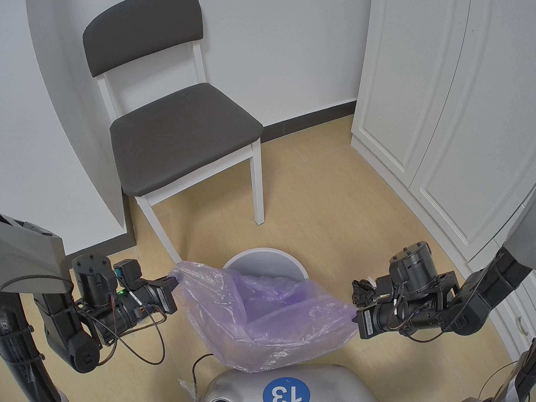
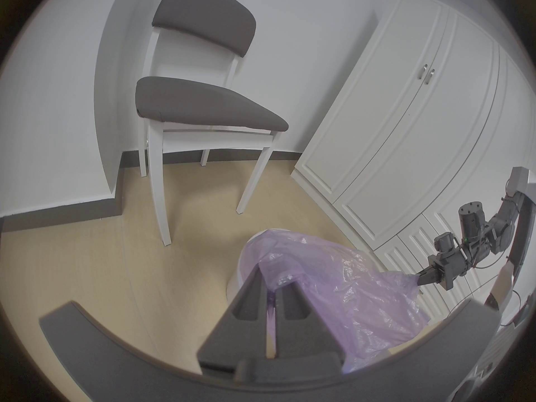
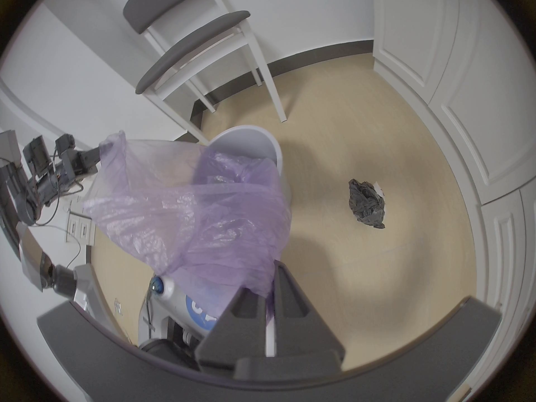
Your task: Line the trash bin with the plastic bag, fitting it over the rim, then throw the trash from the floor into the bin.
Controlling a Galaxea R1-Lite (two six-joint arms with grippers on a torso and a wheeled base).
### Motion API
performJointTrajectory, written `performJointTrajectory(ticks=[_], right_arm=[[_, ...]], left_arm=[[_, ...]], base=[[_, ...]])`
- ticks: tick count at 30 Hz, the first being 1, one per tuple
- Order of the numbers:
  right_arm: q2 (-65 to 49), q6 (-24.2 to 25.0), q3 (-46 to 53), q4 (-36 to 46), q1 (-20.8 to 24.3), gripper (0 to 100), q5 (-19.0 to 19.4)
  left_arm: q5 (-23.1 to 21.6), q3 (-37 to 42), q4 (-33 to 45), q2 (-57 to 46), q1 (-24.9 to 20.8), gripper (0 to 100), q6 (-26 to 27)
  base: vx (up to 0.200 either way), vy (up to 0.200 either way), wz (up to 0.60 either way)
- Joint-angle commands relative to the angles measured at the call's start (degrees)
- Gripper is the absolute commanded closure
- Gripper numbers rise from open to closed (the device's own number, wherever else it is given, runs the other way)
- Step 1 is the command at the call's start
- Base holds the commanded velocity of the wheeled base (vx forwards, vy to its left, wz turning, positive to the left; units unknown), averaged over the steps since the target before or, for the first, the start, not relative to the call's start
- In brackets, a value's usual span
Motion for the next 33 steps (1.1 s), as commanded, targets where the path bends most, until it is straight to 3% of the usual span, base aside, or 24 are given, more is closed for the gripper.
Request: performJointTrajectory(ticks=[1, 9, 16, 21, 27, 33], right_arm=[[-3.16, -1.37, 1.17, 1.70, 0.15, 100, 1.42], [0.88, -2.08, 0.29, 1.00, 0.15, 100, 0.89], [12.75, 0.12, -0.50, -12.53, -1.88, 100, 0.72], [21.45, 6.45, -2.26, -26.07, -2.31, 100, -0.60], [26.72, 9.52, -4.72, -34.33, -4.51, 100, -0.95], [28.83, 11.37, -3.40, -42.51, -5.30, 100, -0.60]], left_arm=[[-0.41, 1.62, -1.00, -1.99, -0.78, 100, 0.86], [-0.14, -0.57, -1.00, 6.45, -2.36, 100, 1.04], [1.00, -5.50, -1.00, 11.81, -2.10, 100, 0.86], [5.13, -10.15, -1.00, 13.22, -2.45, 100, -1.07], [10.32, -16.13, -1.00, 13.57, -2.36, 100, -8.28], [10.93, -16.22, -1.00, 13.22, -1.66, 100, -9.07]], base=[[0.000, 0.000, 0.00], [0.000, 0.000, 0.00], [0.000, 0.000, 0.00], [0.000, 0.000, 0.00], [0.000, 0.000, 0.00], [0.000, 0.000, 0.00]])
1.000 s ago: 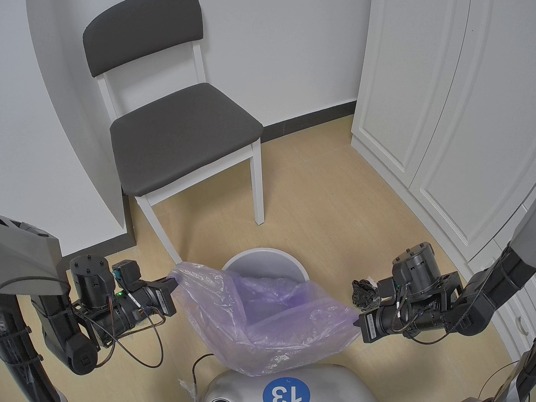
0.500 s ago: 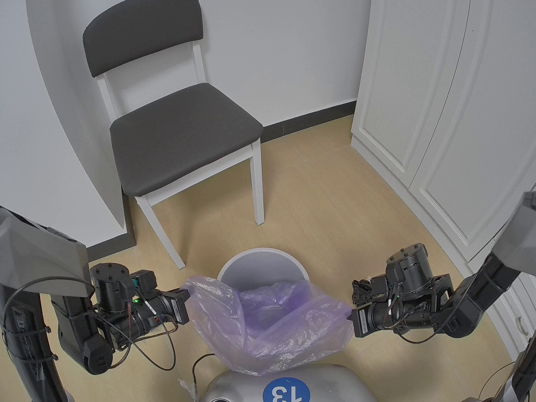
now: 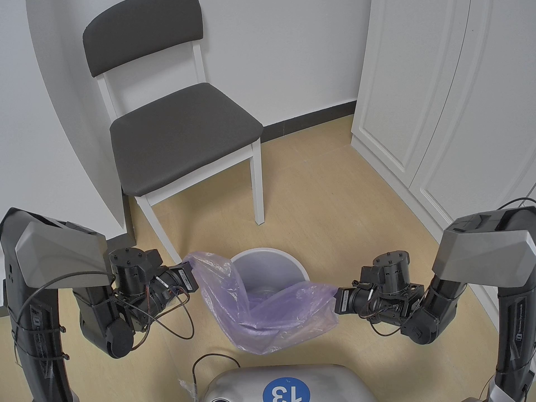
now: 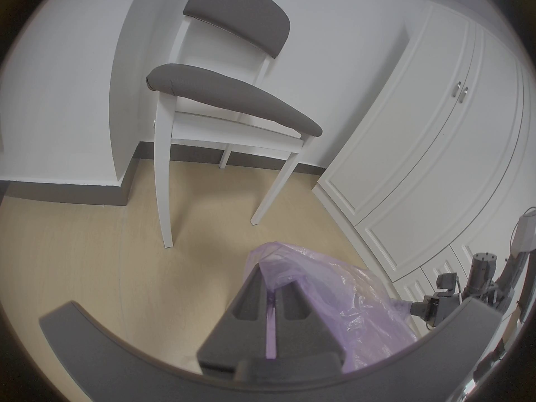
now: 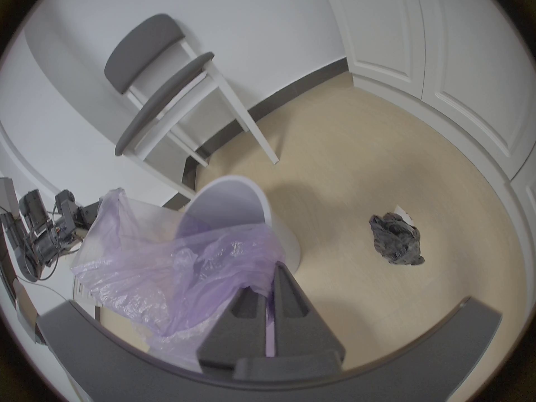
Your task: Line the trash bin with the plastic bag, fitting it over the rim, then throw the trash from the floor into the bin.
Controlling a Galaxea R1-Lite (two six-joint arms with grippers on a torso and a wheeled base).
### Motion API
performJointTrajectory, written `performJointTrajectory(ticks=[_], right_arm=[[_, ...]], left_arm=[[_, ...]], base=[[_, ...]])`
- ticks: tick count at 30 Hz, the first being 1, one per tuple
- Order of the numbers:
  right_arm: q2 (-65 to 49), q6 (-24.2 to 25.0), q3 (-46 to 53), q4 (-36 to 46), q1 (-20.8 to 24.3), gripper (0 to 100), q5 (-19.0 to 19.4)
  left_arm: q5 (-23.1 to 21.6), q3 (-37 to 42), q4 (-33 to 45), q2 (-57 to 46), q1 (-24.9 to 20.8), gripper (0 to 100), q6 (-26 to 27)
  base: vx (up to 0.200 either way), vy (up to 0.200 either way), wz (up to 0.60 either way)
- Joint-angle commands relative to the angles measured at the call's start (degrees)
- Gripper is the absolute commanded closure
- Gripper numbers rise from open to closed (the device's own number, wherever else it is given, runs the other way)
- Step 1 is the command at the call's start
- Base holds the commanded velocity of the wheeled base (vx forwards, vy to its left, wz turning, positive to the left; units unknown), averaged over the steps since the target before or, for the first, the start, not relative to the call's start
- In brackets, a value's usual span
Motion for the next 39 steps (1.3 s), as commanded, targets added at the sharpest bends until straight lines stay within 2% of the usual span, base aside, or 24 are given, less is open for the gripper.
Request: performJointTrajectory(ticks=[1, 7, 11, 12, 15, 22, 27, 31, 39], right_arm=[[3.83, 0.77, 1.53, -2.72, -0.80, 100, 0.53], [2.25, -3.10, 7.15, -2.64, 2.10, 100, 1.06], [1.28, -4.85, 9.35, -2.72, 3.86, 100, 1.14], [0.67, -5.12, 10.31, -2.81, 5.44, 100, 1.14], [0.93, -5.38, 10.14, -2.90, 5.61, 100, 1.06], [1.37, -4.41, 5.92, -3.52, 3.77, 100, -0.18], [2.69, -2.30, 4.78, -8.09, 3.68, 100, -2.20], [2.95, -2.39, 5.39, -12.57, 3.07, 100, -2.28], [1.98, -2.66, 6.10, -12.83, 2.27, 100, -2.28]], left_arm=[[0.37, -0.44, -1.02, 0.26, 0.66, 100, -0.14], [-0.42, 1.06, -1.02, -0.80, 2.51, 100, 0.56], [-2.44, 3.78, -1.02, -0.97, 4.00, 100, 3.46], [-7.45, 7.38, -1.02, -0.89, 4.44, 100, 6.54], [-11.93, 10.20, -1.02, -0.62, 4.35, 100, 10.05], [-9.29, 6.15, -1.02, 0.35, 3.39, 100, 7.59], [-3.67, 1.58, -1.02, 0.26, 2.33, 100, 1.70], [-3.40, 1.23, -1.02, -0.27, 2.42, 100, 1.44], [-3.23, 0.88, -1.02, -1.68, 2.77, 100, 1.35]], base=[[0.000, 0.000, 0.00], [0.000, 0.000, 0.00], [0.000, 0.000, 0.00], [0.000, 0.000, 0.00], [0.000, 0.000, 0.00], [0.000, 0.000, 0.00], [0.000, 0.000, 0.00], [0.000, 0.000, 0.00], [0.000, 0.000, 0.00]])
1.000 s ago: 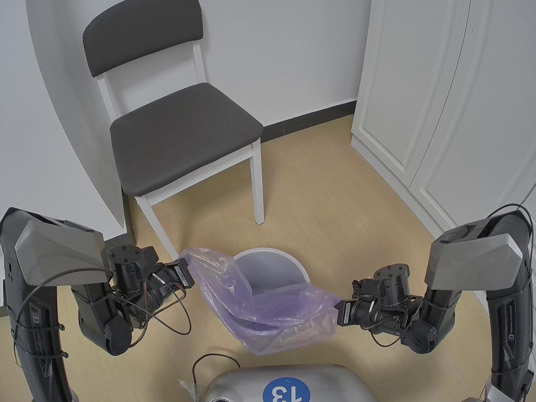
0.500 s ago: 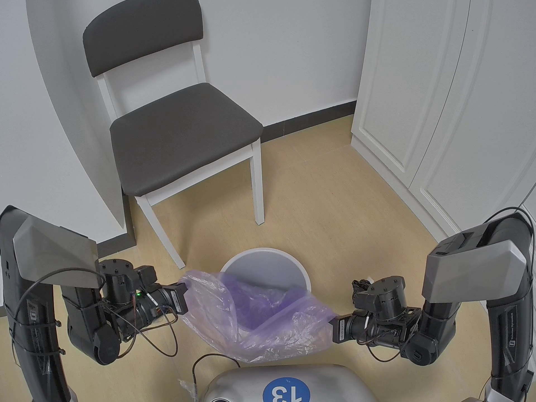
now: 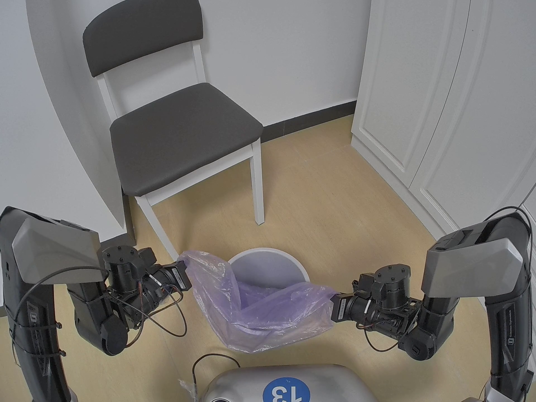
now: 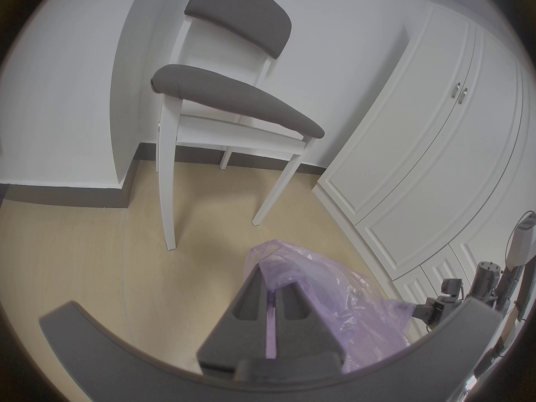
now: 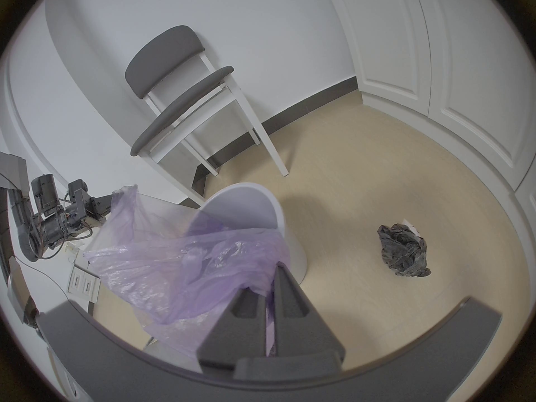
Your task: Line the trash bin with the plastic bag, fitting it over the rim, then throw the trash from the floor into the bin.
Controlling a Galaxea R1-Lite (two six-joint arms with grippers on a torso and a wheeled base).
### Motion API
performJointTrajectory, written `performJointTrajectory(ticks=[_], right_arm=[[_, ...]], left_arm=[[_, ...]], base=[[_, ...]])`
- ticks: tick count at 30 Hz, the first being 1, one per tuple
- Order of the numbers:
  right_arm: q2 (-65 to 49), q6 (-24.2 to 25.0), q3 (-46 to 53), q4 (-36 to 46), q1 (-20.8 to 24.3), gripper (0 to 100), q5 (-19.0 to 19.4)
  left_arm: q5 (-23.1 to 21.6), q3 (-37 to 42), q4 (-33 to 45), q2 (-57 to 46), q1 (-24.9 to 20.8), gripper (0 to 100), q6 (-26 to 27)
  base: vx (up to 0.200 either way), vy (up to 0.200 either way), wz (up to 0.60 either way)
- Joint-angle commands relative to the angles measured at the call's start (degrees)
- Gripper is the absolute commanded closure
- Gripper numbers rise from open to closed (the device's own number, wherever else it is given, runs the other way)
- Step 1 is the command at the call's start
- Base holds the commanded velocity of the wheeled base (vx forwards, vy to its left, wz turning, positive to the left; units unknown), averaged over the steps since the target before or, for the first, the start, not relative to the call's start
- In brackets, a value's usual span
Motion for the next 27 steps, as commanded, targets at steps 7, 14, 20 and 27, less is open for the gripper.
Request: performJointTrajectory(ticks=[7, 14, 20, 27], right_arm=[[1.60, -0.14, 0.10, -0.34, -0.20, 100, 0.18], [8.19, -0.14, -1.39, -3.86, -0.20, 100, 0.18], [9.59, -0.23, -0.86, -6.23, -0.11, 100, 0.27], [6.25, -1.64, 1.77, -5.27, -0.20, 100, 0.62]], left_arm=[[-0.01, -0.08, -1.00, 1.07, -0.25, 100, -0.04], [0.69, -1.84, -1.00, 7.49, -1.57, 100, 0.05], [4.21, -3.68, -1.00, 10.30, -2.45, 100, -0.39], [3.86, -1.66, -1.00, 4.24, -2.45, 100, -3.20]], base=[[0.000, 0.000, 0.00], [0.000, 0.000, 0.00], [0.000, 0.000, 0.00], [0.000, 0.000, 0.00]])
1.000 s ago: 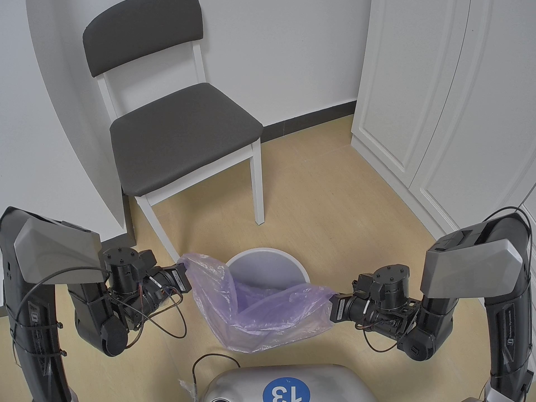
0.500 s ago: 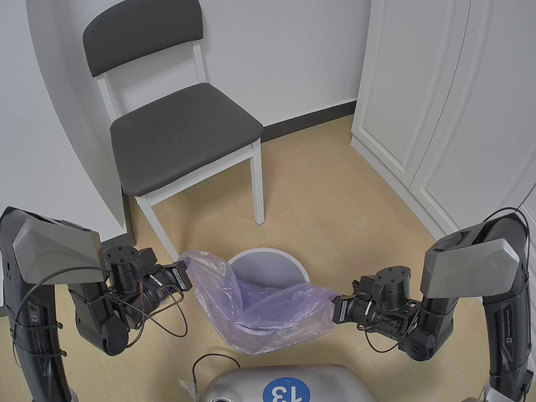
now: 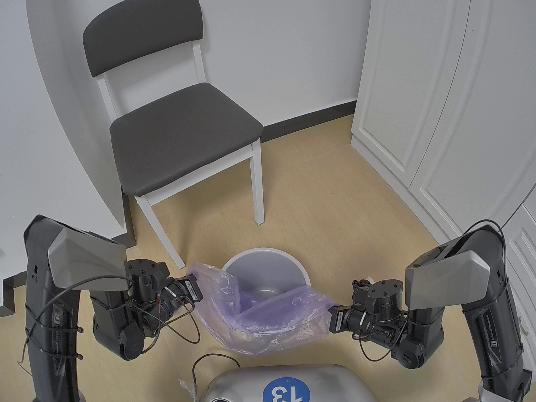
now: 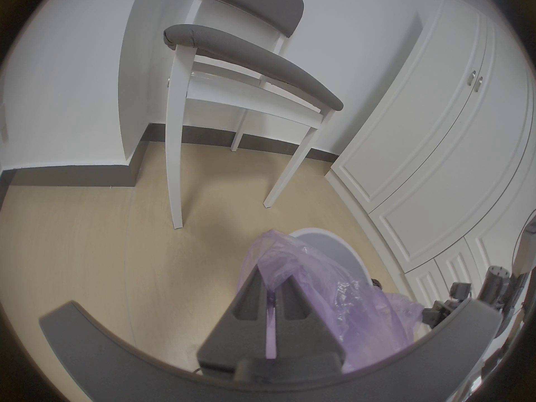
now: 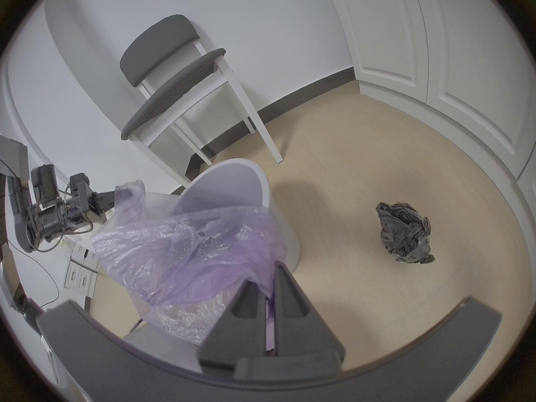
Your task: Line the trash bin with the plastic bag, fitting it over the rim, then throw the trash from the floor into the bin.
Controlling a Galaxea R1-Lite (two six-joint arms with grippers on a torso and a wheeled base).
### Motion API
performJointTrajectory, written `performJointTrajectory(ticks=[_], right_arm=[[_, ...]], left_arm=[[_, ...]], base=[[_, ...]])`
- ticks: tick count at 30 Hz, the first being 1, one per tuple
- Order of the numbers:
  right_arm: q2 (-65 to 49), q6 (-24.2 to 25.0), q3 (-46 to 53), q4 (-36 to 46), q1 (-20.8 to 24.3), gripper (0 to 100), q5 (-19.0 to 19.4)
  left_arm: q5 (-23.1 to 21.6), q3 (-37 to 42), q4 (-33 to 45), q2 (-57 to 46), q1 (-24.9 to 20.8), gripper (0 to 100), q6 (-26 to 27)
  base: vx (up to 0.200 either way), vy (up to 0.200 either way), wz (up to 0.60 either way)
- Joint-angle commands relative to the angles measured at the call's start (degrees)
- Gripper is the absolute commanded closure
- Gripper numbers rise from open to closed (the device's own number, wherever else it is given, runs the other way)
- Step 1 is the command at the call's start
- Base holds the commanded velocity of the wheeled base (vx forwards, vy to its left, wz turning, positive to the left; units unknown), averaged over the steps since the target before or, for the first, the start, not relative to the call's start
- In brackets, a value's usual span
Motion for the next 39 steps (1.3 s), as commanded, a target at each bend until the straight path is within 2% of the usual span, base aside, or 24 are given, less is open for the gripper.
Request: performJointTrajectory(ticks=[1, 6, 13, 21, 26, 34, 36, 38, 39], right_arm=[[-2.73, -1.33, 2.41, 0.97, -0.06, 100, 0.52], [-6.86, -9.59, 5.49, 9.85, -2.79, 100, 0.69], [-7.74, -14.96, 7.95, 14.15, -3.49, 100, 0.78], [-7.39, -14.78, 8.12, 13.28, -1.73, 100, 0.69], [-6.95, -14.52, 8.03, 10.99, 0.90, 100, -0.27], [-6.60, -14.34, 7.24, 11.17, 0.11, 100, -0.36], [-6.77, -14.60, 7.07, 11.78, -1.73, 100, -0.54], [-6.77, -14.60, 7.07, 11.78, -1.73, 100, -0.54], [-7.13, -14.60, 6.72, 14.51, -2.00, 100, -0.54]], left_arm=[[-0.15, 1.34, -1.05, -4.05, 0.17, 100, -0.87], [-0.24, 1.43, -1.05, -8.19, 2.46, 100, -1.22], [-0.51, 0.99, -1.05, -7.39, 3.34, 100, -1.84], [-0.59, 0.46, -1.05, -3.00, 2.19, 100, -1.05], [-0.59, 0.20, -1.05, 1.13, 2.28, 100, 1.06], [1.96, -4.81, -1.05, 6.84, 2.19, 100, 1.68], [3.63, -6.22, -1.05, 6.67, 2.19, 100, 0.62], [3.63, -6.22, -1.05, 6.67, 2.19, 100, 0.62], [3.89, -6.48, -1.05, 6.05, 1.40, 100, -2.19]], base=[[0.000, 0.000, 0.00], [0.000, 0.000, 0.00], [0.000, 0.000, 0.00], [0.000, 0.000, 0.00], [0.000, 0.000, 0.00], [0.000, 0.000, 0.00], [0.000, 0.000, 0.00], [0.000, 0.000, 0.00], [0.000, 0.000, 0.00]])
